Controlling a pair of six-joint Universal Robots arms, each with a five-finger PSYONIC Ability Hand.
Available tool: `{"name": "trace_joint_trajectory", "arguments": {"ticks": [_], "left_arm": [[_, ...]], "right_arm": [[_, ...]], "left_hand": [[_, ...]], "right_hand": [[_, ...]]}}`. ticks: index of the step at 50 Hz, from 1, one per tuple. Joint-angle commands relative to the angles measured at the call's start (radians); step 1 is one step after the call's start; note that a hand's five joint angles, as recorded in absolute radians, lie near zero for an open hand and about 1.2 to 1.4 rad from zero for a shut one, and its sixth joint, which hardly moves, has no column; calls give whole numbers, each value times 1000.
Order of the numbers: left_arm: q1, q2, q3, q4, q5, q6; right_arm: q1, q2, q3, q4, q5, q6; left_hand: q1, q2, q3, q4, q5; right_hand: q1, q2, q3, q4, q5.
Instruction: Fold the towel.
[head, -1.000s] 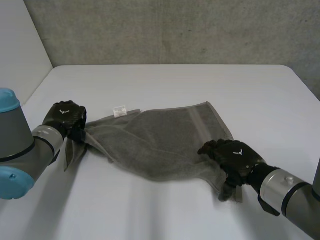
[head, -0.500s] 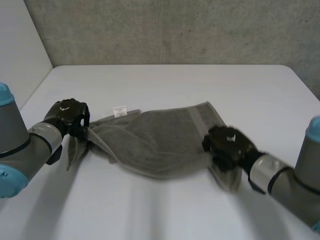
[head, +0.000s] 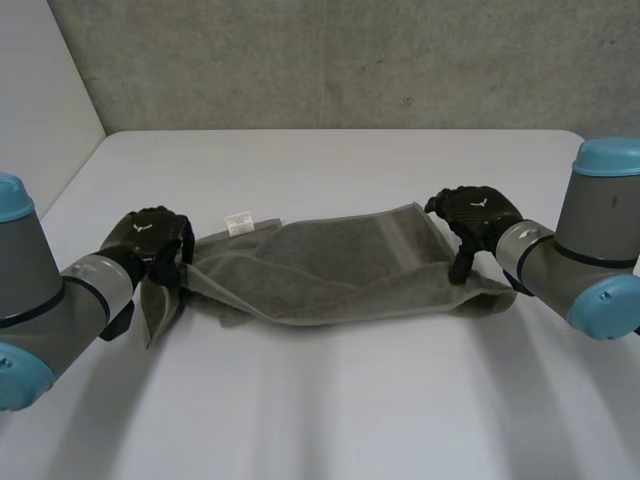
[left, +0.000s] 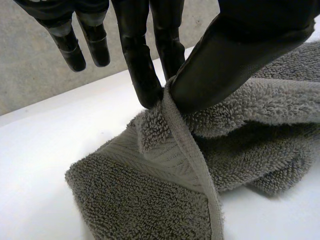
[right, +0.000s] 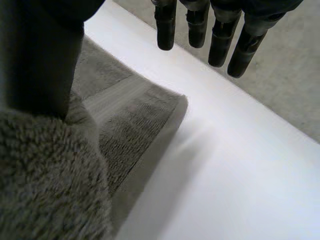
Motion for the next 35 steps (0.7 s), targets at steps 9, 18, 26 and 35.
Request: {"name": "trace_joint_trajectory", "arguments": {"ticks": [9, 18, 26, 35], "left_arm": [[1, 5, -7, 0, 0, 1], [1, 7, -10, 2, 0, -1], [1, 8, -13, 2, 0, 1], [-9, 18, -30, 4, 2, 1]], "right_arm": [[-13, -454, 450, -115, -166, 16], [-71, -528, 674, -63, -211, -228], [-119, -523, 759, -50, -220, -330], [-196, -523, 786, -66, -257, -339]], "left_hand": [[111, 78, -51, -59, 62], [111, 78, -51, -59, 62], [111, 78, -51, -59, 62], [111, 78, -51, -59, 62]], "right_hand": [[-75, -80, -43, -76, -62], [-44, -49, -43, -76, -31], [23, 18, -43, -76, 36], [111, 107, -43, -76, 124]]}}
